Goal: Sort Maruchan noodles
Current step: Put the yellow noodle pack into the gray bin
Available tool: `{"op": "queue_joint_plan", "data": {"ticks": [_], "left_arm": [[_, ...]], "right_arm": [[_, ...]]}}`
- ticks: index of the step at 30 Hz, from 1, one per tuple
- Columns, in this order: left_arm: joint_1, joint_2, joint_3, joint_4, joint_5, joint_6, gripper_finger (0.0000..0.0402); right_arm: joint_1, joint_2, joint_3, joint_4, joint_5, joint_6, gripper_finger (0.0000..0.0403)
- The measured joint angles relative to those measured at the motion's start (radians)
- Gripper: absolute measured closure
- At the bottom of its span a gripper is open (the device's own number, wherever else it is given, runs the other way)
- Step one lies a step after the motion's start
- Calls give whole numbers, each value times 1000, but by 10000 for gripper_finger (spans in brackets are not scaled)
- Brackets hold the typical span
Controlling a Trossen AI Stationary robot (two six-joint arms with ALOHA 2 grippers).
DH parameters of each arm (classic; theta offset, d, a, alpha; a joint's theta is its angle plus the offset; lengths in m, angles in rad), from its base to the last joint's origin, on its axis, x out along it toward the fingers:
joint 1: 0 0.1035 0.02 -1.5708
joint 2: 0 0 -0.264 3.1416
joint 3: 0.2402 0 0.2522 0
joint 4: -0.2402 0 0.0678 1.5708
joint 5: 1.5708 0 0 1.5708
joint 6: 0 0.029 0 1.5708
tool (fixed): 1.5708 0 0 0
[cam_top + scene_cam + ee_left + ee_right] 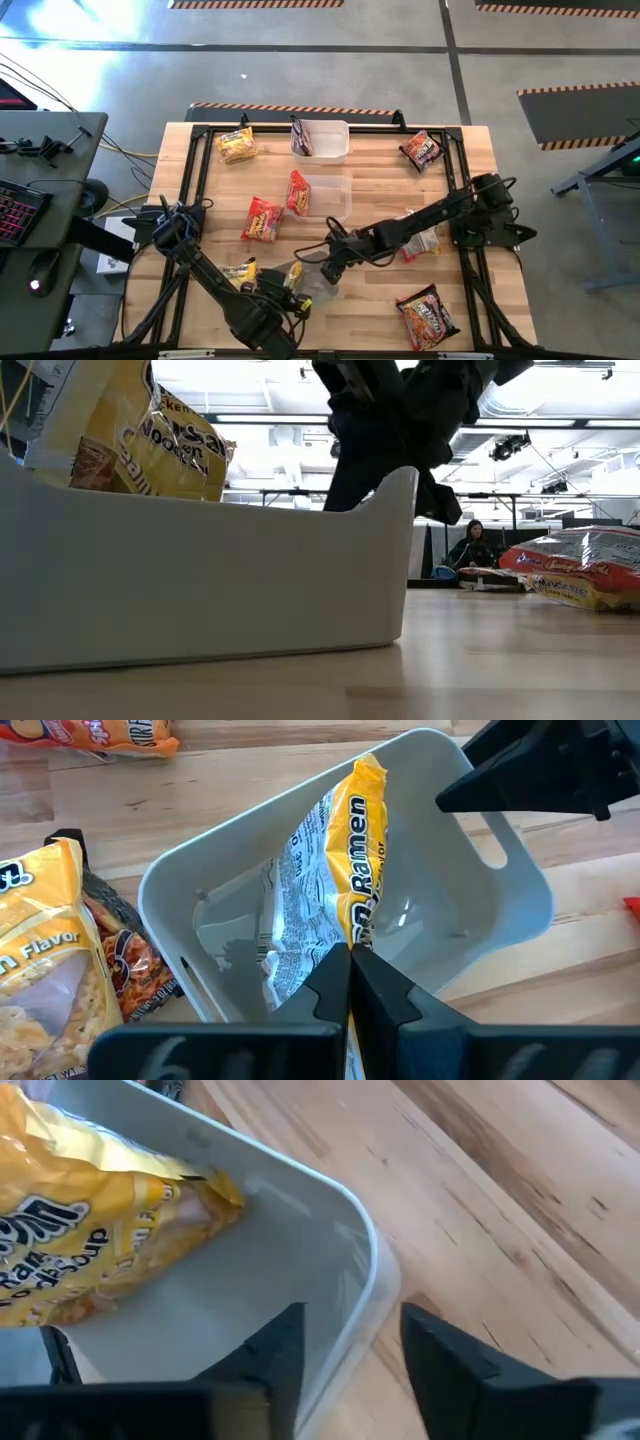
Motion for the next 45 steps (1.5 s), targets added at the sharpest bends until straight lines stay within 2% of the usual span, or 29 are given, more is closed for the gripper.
{"op": "queue_joint_plan", "data": {"ticks": [8,10,19,45], "left_arm": [[-9,0,0,-8,-15,-4,401],[-13,0,0,-13,-16,-4,401],[-25,0,0,-18,-35,-4,401],[-18,-34,-1,-118,-121,24,401]], "right_arm": [[-4,-1,1,1,6,22,382],[-4,-1,2,-6,10,35,397],[-4,0,1,-141,68,172,400],[22,-6,-1,-248,162,550,403]]}}
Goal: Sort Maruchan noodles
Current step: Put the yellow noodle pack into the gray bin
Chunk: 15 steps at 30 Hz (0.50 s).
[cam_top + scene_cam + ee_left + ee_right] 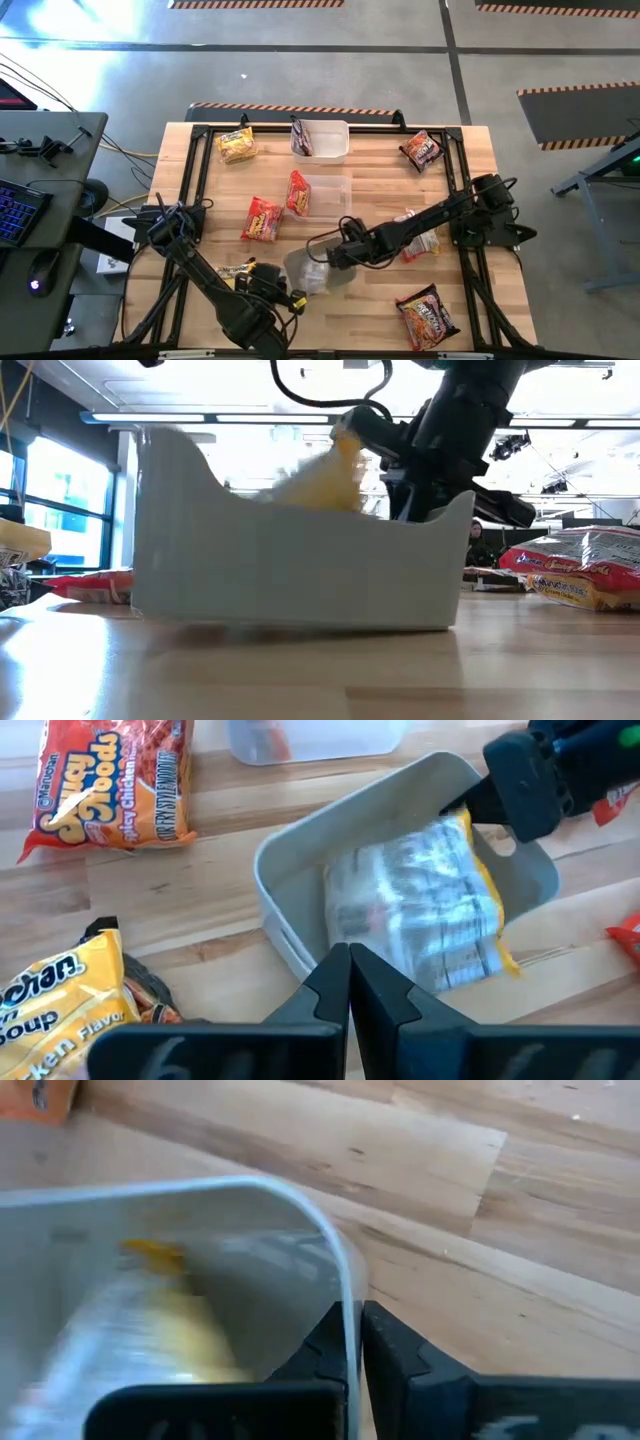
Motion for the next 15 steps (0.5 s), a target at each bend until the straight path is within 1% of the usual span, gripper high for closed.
{"op": "queue_joint_plan", "data": {"ticks": [5,9,12,15], "left_arm": [[0,0,0,0,-19,0,401],[0,0,-7,1,-41,11,401],[-6,-23,-55,5,-42,17,401],[-13,-95,-134,53,-62,11,401]], "right_arm": [[18,0,0,0,16,92,403],[23,0,0,-4,26,129,403],[26,0,0,-12,28,179,403],[32,-1,0,-11,34,239,403]]}}
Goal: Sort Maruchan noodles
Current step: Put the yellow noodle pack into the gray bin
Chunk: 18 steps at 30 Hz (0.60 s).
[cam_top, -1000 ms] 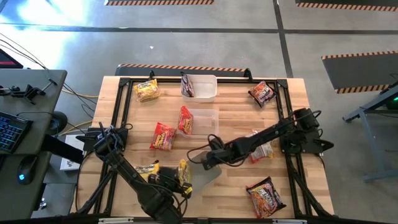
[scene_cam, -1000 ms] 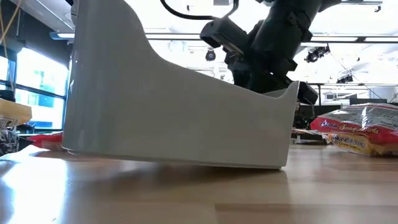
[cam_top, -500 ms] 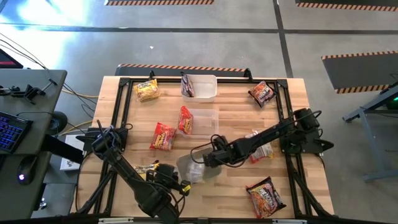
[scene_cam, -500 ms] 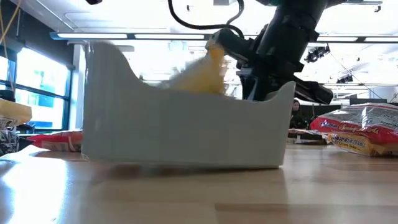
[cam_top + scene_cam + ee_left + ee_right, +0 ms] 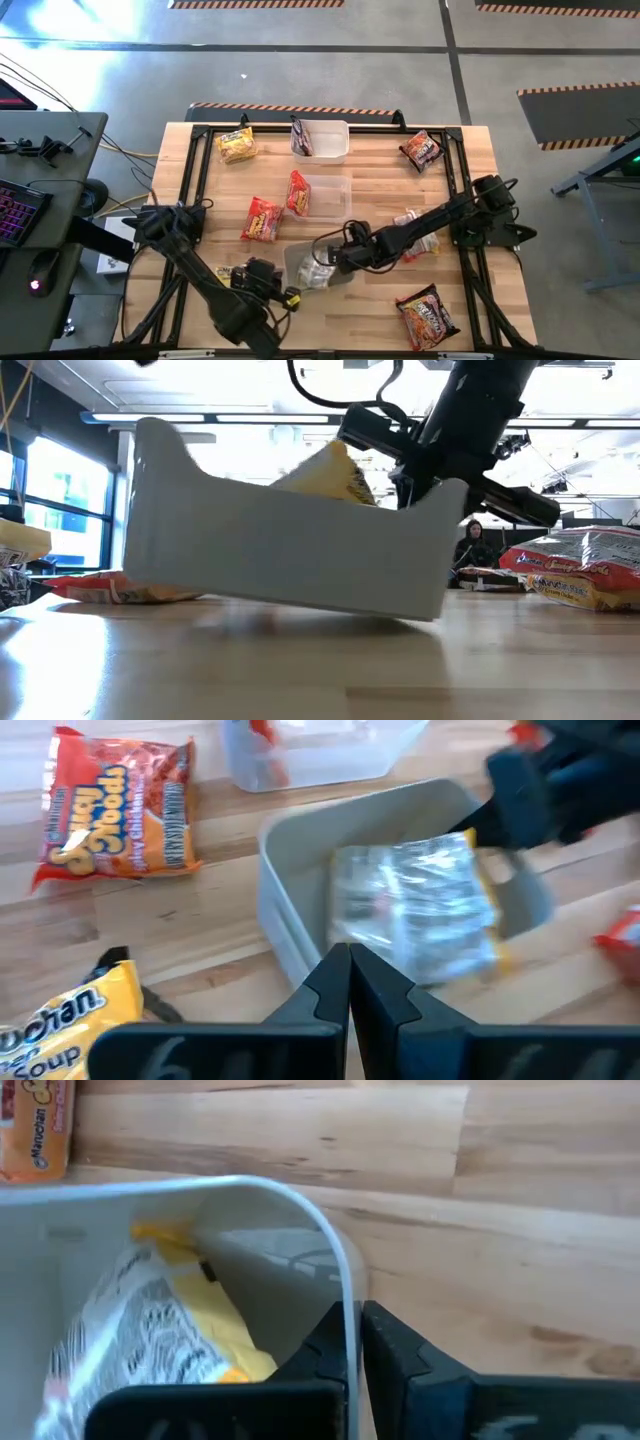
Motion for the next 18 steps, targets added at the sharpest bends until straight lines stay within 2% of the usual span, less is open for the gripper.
{"op": "queue_joint_plan", "data": {"ticks": [4,8,13,18], "left_arm": [[-10,-123,-123,141,-78,28,401],[10,-219,-220,354,-92,199,401],[84,-237,-246,555,-16,467,382],[176,-203,-245,752,80,726,334]], "right_arm": [[2,0,0,1,4,72,403],[2,-1,0,15,11,137,403],[2,0,0,15,19,186,403],[2,2,0,13,38,220,403]]}}
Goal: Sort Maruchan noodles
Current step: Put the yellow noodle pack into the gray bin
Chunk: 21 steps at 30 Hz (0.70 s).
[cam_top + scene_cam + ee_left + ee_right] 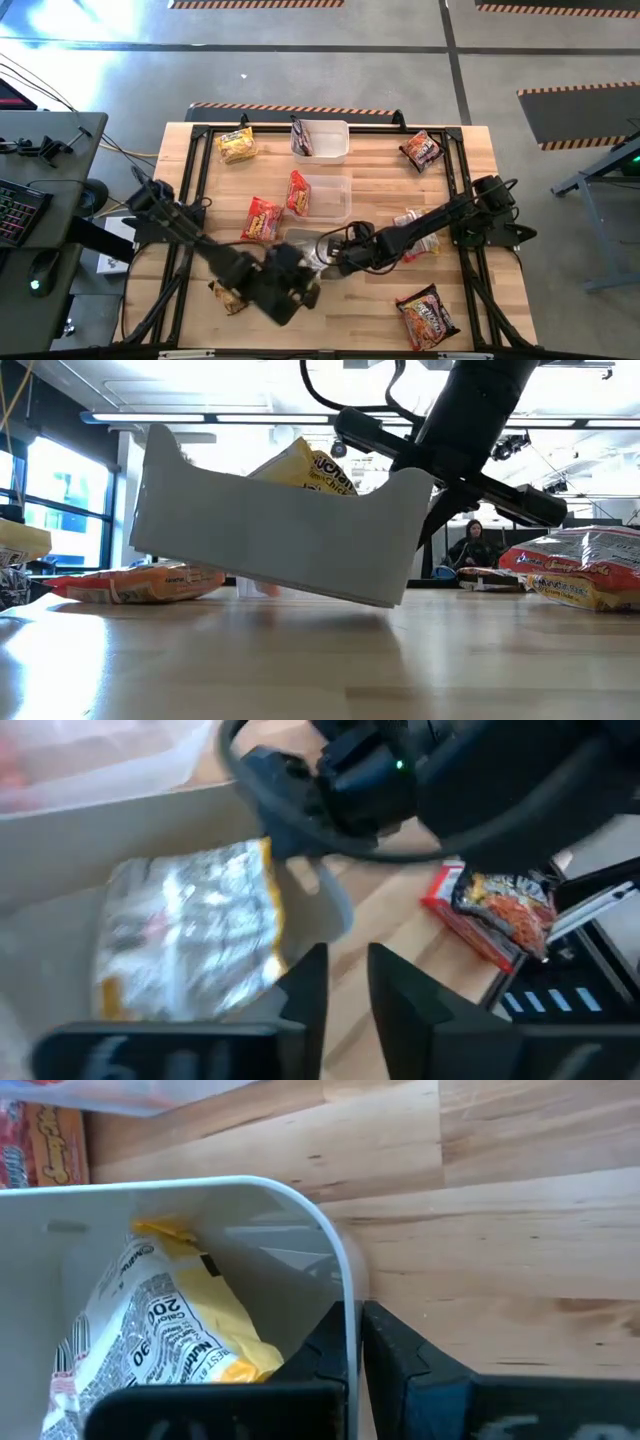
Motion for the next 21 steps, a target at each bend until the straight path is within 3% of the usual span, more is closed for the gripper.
{"op": "queue_joint_plan", "data": {"ticks": [6,10,21], "left_arm": [[55,45,0,39,94,70,264],[40,55,0,30,95,84,232],[47,137,0,29,112,111,213]], "right_arm": [[0,1,0,0,12,12,403],[0,1,0,1,16,12,403],[-1,1,0,3,14,-3,403]]}}
